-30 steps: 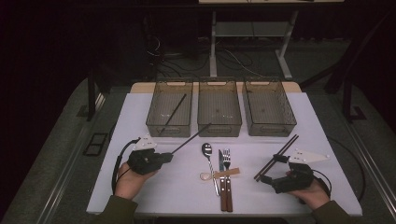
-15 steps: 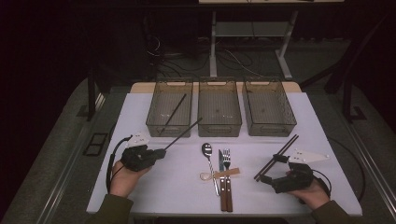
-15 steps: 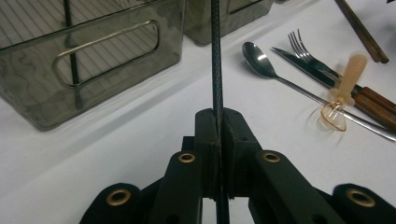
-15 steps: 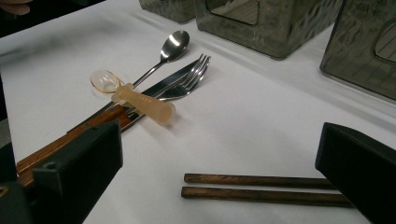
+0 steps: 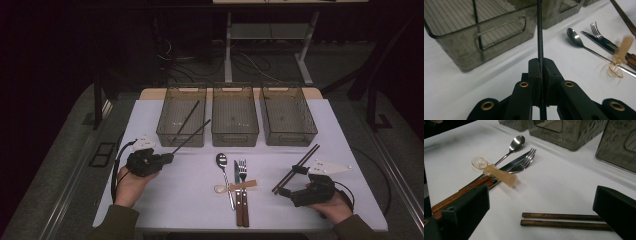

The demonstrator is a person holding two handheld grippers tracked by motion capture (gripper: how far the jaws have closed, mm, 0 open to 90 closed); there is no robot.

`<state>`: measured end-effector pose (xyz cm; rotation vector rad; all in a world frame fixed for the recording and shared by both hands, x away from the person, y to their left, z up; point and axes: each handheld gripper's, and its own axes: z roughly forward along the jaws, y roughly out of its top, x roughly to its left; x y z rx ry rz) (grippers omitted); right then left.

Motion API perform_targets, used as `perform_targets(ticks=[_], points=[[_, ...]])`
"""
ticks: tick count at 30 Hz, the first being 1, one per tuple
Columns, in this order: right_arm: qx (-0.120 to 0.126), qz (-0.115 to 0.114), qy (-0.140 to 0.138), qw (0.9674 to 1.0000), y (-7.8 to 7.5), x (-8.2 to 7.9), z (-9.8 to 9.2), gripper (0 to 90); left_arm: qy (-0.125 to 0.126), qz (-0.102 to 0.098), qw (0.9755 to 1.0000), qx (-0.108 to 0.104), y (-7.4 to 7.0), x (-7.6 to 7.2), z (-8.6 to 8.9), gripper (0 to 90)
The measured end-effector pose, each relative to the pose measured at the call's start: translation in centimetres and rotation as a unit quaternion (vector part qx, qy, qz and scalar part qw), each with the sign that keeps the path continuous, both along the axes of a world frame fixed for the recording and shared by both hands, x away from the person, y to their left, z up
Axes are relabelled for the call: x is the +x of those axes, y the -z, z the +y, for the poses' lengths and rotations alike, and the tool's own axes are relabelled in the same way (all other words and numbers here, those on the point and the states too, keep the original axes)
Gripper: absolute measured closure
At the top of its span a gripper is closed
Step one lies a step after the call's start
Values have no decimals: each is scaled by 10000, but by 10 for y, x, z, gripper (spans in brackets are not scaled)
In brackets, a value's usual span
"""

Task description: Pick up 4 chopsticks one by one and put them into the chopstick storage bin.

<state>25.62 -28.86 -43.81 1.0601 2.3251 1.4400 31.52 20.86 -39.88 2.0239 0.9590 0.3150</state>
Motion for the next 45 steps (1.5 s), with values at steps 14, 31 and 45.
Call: perform_targets(ticks=[14,31,45], points=[[12,21,26,10000,1,1,-1,6,-160,-4,9998,-94,-7,30,1,851],[15,38,50,10000,1,1,-1,7,-275,-158,9993,-189,-40,72,-7,851],[35,44,34,10000,1,1,-1,7,-777,72,9969,-128,-27,111,-15,851]])
